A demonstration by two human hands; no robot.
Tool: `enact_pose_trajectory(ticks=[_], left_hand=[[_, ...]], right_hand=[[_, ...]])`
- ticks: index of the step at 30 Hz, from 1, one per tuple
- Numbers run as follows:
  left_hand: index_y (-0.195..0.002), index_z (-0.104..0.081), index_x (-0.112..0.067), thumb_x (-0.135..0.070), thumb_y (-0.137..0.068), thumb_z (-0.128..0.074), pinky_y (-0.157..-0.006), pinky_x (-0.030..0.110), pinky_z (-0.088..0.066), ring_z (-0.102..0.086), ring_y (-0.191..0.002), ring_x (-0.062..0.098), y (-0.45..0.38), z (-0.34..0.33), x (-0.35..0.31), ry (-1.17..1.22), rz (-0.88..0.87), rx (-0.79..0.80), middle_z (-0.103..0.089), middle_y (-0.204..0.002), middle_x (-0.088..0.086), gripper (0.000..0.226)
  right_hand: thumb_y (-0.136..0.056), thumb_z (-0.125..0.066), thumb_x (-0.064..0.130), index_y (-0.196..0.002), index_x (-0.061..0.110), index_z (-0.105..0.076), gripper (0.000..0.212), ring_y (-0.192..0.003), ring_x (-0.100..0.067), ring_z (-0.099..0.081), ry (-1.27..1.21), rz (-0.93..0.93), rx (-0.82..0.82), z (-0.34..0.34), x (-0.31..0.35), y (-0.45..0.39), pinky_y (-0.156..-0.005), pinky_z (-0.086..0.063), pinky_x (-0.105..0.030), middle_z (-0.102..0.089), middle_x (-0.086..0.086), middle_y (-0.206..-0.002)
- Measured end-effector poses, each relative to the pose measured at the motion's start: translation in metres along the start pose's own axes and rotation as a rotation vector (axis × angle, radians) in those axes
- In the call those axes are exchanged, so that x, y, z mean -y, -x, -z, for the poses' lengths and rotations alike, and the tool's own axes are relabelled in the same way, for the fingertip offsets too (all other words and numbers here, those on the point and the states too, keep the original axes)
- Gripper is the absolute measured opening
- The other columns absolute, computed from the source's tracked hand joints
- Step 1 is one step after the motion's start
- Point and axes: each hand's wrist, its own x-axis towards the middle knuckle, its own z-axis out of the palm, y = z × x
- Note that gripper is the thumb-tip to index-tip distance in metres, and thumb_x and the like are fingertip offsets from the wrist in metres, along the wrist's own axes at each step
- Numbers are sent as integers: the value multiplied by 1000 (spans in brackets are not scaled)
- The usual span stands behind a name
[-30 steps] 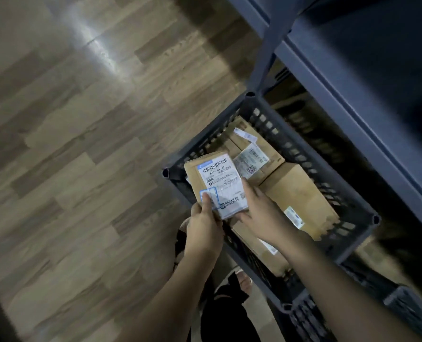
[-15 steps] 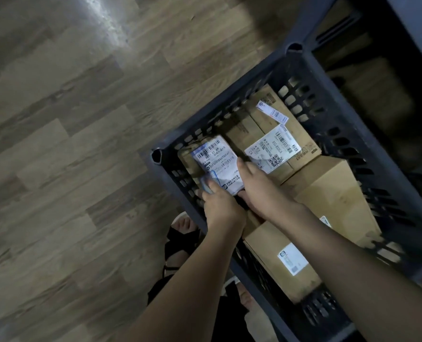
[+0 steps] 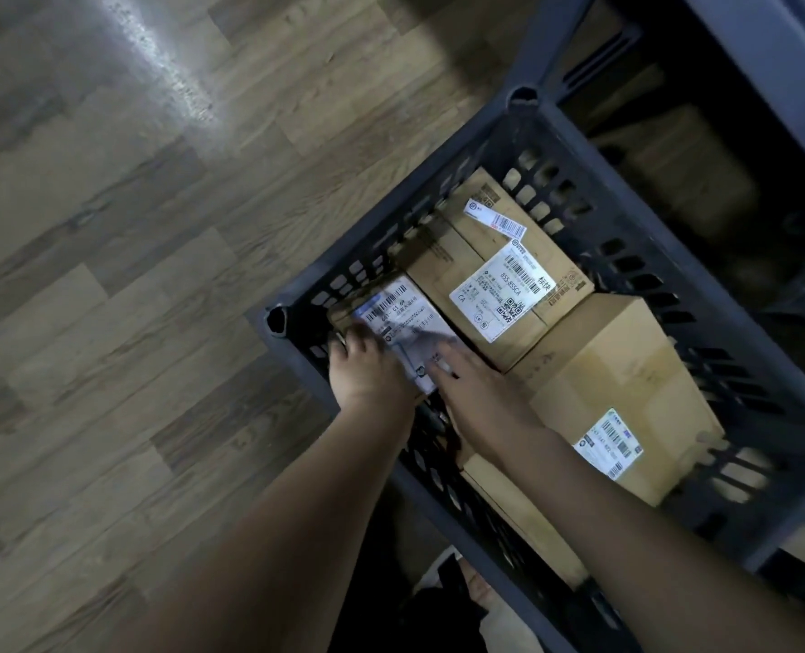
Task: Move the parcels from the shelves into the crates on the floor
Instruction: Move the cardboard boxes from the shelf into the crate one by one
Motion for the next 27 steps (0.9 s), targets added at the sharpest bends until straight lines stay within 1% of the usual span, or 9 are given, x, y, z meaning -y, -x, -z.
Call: enact_pose_trajectory(ticks=[3,6,9,11,15,17,20,23,27], left_hand=[[-149,6,-3,-38,-96,-39,-116,46,0,3,-144,34,-7,-1,8,-16,-51,37,7,-157,18,78],[-149,12,-5,-35,-96,-40,-115,49,4,9,-144,36,-13,-2,8,-80,-60,63,16,-155,19,80],[-149,12,-6,-35,-93,-46,-115,50,4,9,-144,37,-16,-3,8,-112,-65,65,16,-155,20,86],[-149,10,-8,-35,-91,-49,-116,50,3,6,-144,37,-10,-1,9,-122,-75,55,13,-156,19,87],[-151,-7,-12,-37,-93,-43,-116,48,-1,-4,-143,37,2,1,13,-162,-72,93,-3,-157,16,72],[-150,-13,-15,-43,-95,-36,-116,47,-2,-7,-143,34,5,-1,15,-172,-73,89,-8,-156,14,66],[-152,-7,-16,-46,-96,-35,-115,49,1,-3,-145,31,1,-3,17,-187,-71,114,-1,-158,13,69],[-152,-2,-15,-40,-95,-39,-115,50,3,1,-145,31,-3,-1,12,-228,-69,150,4,-158,14,73],[-152,-2,-13,-44,-97,-34,-116,47,1,2,-145,33,3,-1,10,-246,-55,146,4,-157,17,71]], right_hand=[[-100,-38,14,-151,15,-16,56,-146,-20,1,120,-64,109,2,5,0,-113,-27,-36,0,-6,-159],[-98,-42,16,-151,13,-13,60,-146,-23,5,255,-71,146,-1,3,-6,-115,-24,-37,3,-9,-159],[-98,-46,20,-151,13,-14,62,-146,-24,3,304,-84,173,2,6,-9,-114,-20,-38,3,-10,-159],[-97,-48,20,-150,15,-17,62,-145,-26,-4,301,-89,175,4,7,-8,-112,-25,-38,0,-9,-159],[-98,-43,13,-148,16,-25,53,-142,-31,-15,250,-100,221,3,13,1,-105,-34,-40,2,-10,-159],[-97,-41,14,-148,18,-26,53,-142,-30,-15,165,-114,244,-6,14,5,-108,-31,-39,1,-8,-159],[-95,-43,25,-152,22,-13,64,-145,-27,-9,74,-143,243,-20,14,8,-114,-21,-38,3,-6,-160],[-96,-45,25,-152,22,-13,64,-146,-29,1,180,-80,247,-20,13,9,-117,-10,-40,10,-8,-159],[-98,-42,24,-151,22,-18,58,-145,-28,1,210,-49,191,-12,15,15,-117,-4,-38,6,-10,-159]])
